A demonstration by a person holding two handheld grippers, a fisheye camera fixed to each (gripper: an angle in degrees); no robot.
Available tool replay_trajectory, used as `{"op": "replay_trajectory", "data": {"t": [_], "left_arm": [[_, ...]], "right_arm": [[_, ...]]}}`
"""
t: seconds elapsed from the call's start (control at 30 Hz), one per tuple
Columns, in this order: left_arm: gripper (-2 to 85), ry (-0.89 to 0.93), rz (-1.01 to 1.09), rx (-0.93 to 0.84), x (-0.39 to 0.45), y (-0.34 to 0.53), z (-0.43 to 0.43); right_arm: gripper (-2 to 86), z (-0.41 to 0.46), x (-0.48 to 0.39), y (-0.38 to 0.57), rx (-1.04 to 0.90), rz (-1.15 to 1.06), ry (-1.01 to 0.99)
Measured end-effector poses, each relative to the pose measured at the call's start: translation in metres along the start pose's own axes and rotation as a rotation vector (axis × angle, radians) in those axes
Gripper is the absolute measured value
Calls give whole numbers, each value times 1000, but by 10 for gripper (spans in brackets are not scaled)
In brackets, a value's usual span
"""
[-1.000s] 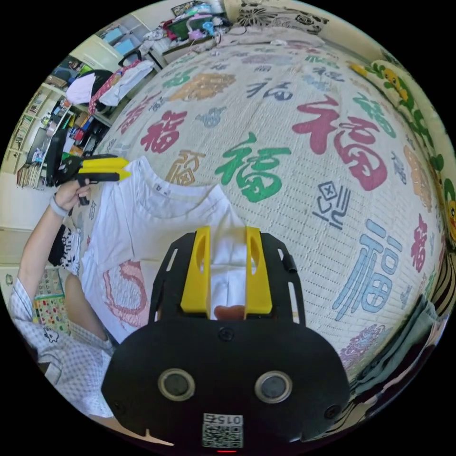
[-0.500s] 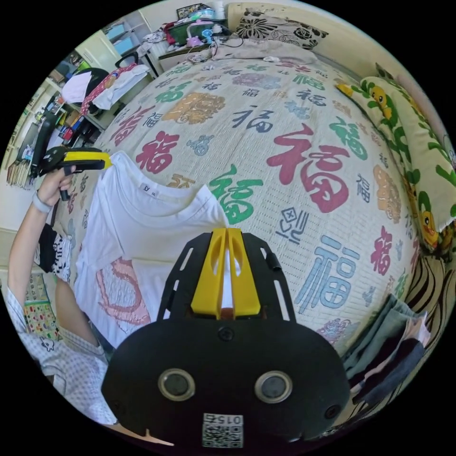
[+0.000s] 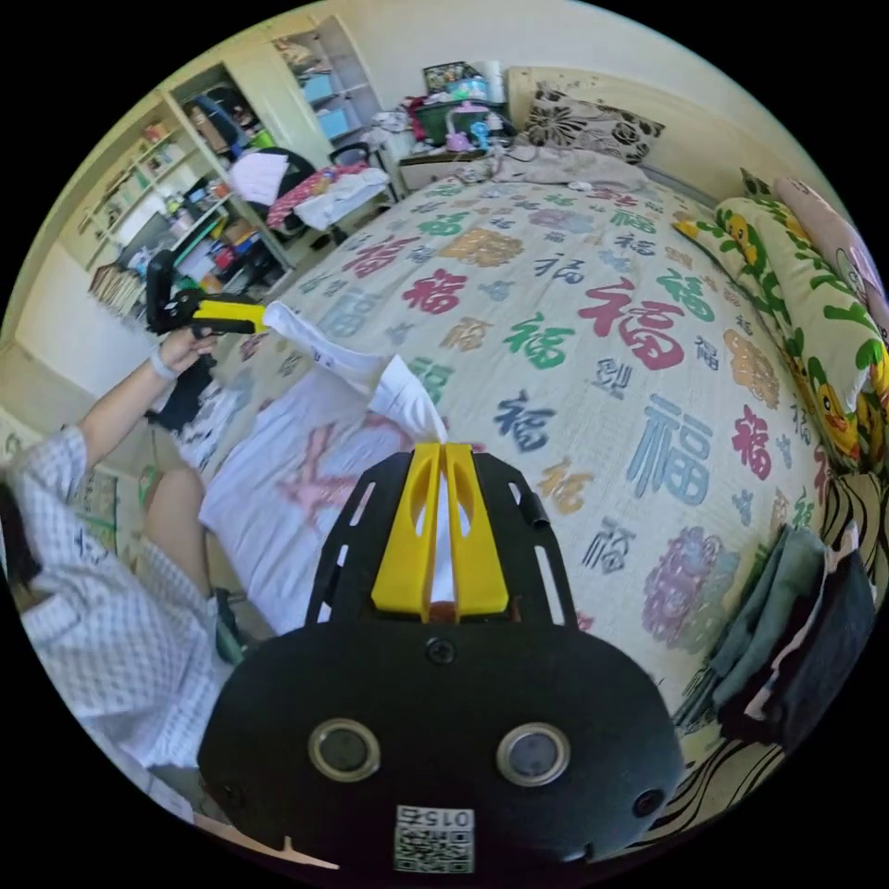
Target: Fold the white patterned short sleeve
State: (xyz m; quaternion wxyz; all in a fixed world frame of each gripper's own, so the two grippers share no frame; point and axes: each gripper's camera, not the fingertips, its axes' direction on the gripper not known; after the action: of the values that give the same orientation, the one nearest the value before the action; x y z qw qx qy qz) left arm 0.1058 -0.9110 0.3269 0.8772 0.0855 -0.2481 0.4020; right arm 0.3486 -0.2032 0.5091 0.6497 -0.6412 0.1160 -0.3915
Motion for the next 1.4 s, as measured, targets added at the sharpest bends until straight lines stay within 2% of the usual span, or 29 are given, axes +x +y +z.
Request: {"op": "replay_trajectory", "data": {"t": [0.17,0.33,0.63,0.8,0.87,0.97,1.03,1.1,1.2,1.3,1.4], "left_arm": [[-2,64,112,-17,117,97,-59],[-4,80,171,-149,234,197,-71],[-6,-68,300,-355,325,257,-45],[-4,-93,333,-558,332,272,-28],[-4,-113,318,-585,329,278,-35],[-3,-122,220,-495,313,279,-64],[-3,-53,100,-352,295,272,-82],[-2,37,34,-291,284,269,-80],[-1,72,-31,-341,269,273,-55],[-2,29,-69,-524,251,295,-25],[3,68,-124,-542,226,309,-34]], "right_arm": [[-7,-23,-84,126,-27,-96,-63],[-4,-2,-164,241,-151,-146,-5],[3,43,-206,313,-315,-229,131],[10,55,-199,338,-509,-227,147],[9,46,-194,347,-491,-188,177],[4,20,-181,354,-355,-102,115],[2,11,-171,351,-237,-52,7],[-1,16,-166,346,-214,-37,-50],[-4,41,-160,342,-323,-60,-30],[-5,66,-149,351,-503,-91,24],[-6,50,-127,356,-504,-53,-43]]}}
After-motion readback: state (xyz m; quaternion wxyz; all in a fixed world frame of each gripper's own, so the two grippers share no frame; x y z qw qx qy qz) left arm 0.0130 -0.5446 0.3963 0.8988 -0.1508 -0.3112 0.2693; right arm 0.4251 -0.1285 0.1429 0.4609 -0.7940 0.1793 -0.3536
